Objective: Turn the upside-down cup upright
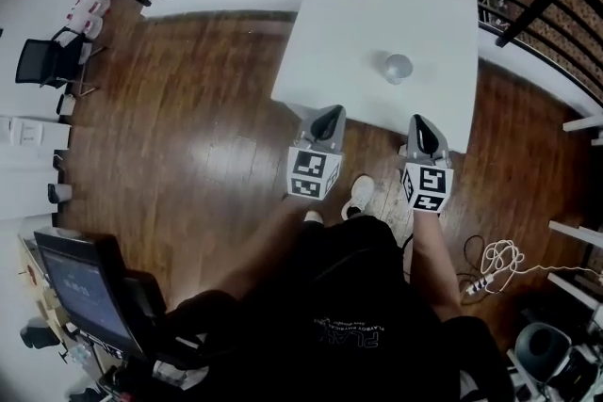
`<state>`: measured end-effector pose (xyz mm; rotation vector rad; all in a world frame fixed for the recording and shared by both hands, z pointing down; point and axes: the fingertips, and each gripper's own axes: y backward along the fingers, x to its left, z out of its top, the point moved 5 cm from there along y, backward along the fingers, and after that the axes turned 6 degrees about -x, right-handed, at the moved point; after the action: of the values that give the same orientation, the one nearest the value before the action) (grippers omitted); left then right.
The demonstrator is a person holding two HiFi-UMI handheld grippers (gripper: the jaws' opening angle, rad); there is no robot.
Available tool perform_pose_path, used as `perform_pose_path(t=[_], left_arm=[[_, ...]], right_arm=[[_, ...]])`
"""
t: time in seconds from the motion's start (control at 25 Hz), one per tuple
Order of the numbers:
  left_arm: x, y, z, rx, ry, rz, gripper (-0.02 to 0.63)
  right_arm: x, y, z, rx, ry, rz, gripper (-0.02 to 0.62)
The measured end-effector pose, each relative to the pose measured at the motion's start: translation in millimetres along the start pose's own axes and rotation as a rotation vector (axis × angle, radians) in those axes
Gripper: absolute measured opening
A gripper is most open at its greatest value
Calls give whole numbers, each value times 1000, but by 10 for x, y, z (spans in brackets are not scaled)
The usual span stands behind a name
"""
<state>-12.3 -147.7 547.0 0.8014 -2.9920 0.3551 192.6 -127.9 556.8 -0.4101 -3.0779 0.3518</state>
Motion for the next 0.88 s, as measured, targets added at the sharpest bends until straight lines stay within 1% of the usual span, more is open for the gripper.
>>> perform_pose_path(t=[0.2,0.24,0.32,0.4,0.44,0.52,0.68,0.8,0.88], left_arm=[[-75,256,-130,3,-7,-53,-3],[-79,344,-166,8,4,-65,-3],[-12,550,-219,13,55,-80,-3],[118,720,-235,2,96,-76,-3],[181,790,-242,-6,99,-73,-3],[262,976,-239,-16,85,-75,-3],[263,1426,-244,-27,67,-97,-3],[236,1570,-307,-25,53,-126,-3],[197,1648,-382,-23,62,-152,-4]], right_arm=[[255,285,-147,3,3,-30,14],[332,366,-185,9,4,-36,13],[522,483,-203,6,14,-39,13],[724,527,-215,-18,41,-32,13],[828,550,-231,-32,53,-31,14],[1053,666,-246,-49,55,-44,14],[1478,1018,-265,-35,55,-60,14],[1640,1173,-289,-23,61,-76,14],[1712,1290,-300,-14,64,-98,14]])
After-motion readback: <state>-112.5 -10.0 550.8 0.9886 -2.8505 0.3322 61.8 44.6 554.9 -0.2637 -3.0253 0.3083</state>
